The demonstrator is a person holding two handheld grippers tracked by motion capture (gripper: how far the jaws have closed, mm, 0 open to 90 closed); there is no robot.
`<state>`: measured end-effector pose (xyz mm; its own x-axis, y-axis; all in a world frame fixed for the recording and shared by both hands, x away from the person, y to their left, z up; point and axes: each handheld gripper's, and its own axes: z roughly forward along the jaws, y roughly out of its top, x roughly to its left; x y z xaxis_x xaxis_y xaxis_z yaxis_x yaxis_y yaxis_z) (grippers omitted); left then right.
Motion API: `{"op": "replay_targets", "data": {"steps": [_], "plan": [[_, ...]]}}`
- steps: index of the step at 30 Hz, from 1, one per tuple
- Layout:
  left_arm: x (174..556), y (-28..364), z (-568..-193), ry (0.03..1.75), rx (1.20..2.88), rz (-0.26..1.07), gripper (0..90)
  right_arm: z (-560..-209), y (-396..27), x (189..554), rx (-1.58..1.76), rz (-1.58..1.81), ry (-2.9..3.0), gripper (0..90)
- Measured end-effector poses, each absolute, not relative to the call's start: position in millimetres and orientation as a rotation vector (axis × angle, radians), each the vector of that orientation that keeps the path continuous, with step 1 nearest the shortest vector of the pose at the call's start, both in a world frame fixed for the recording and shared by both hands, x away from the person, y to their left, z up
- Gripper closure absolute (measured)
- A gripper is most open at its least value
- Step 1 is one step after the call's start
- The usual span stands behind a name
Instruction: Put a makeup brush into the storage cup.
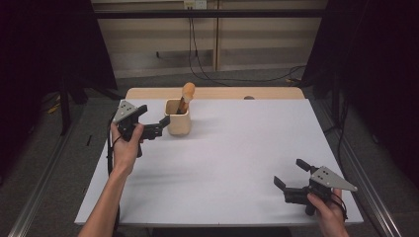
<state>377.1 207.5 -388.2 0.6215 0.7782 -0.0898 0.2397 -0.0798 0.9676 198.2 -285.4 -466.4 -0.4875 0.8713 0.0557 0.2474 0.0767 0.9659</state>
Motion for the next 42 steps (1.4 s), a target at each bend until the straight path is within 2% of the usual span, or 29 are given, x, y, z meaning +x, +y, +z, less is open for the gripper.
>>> {"op": "replay_targets", "data": {"steps": [5,14,20,23,42], "plan": [[365,217,-389,0.81,1.602,0.541,0.9,-467,-286,198,1.11,1.438,1.8,0.0],[342,226,-399,0.83,1.605,0.555,1.4,-467,-285,198,1.105,1.434,1.806,0.0],[325,230,-401,0.848,1.607,0.634,3.3,-467,-284,198,1.102,1.434,1.812,0.0],[319,232,-403,0.854,1.625,0.605,3.1,-467,-285,198,1.099,1.43,1.812,0.0],[264,242,-427,0.84,1.681,0.635,3.0,-467,-284,197,1.096,1.42,1.812,0.0]]}}
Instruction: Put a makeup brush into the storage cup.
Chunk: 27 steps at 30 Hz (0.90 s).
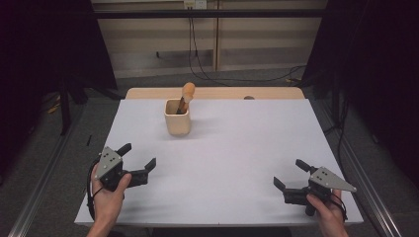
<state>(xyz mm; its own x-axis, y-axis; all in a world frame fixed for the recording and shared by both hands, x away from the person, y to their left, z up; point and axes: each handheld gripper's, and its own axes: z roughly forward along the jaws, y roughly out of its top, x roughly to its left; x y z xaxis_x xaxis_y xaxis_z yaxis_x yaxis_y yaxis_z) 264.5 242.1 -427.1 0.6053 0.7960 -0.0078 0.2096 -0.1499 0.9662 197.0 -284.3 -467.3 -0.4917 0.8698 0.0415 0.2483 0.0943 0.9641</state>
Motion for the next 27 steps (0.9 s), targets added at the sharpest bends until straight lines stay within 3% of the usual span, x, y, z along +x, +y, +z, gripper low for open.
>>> {"op": "replay_targets", "data": {"steps": [27], "plan": [[233,254,-451,0.87,1.666,0.632,2.8,-465,-285,190,1.079,1.413,1.801,0.0]]}}
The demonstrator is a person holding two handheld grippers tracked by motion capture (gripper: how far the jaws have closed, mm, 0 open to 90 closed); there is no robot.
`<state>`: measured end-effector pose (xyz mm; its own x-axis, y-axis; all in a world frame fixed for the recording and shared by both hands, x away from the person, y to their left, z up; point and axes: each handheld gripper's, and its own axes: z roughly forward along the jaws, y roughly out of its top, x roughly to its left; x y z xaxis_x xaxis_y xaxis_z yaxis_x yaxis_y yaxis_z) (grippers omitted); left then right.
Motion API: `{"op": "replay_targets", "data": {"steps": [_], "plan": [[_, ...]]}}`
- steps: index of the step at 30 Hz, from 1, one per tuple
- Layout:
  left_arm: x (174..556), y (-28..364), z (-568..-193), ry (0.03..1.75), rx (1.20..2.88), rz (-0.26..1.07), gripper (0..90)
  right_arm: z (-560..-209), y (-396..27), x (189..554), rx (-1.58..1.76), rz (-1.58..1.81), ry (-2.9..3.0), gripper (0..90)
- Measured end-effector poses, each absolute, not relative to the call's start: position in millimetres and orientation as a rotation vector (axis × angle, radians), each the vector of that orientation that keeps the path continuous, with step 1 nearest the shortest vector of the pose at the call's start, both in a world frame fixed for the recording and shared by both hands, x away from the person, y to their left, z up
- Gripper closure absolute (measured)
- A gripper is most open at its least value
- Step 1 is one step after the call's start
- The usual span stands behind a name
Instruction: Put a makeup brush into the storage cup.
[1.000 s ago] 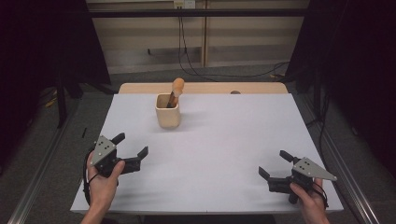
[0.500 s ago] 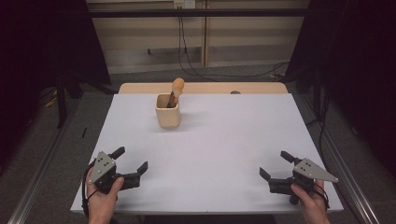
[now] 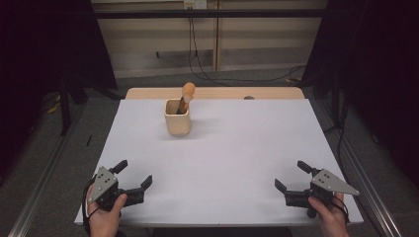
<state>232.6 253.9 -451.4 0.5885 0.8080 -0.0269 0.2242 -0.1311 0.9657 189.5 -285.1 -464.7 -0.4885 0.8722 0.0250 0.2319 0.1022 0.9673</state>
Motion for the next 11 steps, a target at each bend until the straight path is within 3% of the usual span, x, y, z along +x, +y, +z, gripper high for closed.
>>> {"op": "replay_targets", "data": {"steps": [11], "plan": [[233.5,254.1,-450.9,0.851,1.68,0.619,2.7,-465.0,-286.6,189.7,1.081,1.409,1.801,0.0]]}}
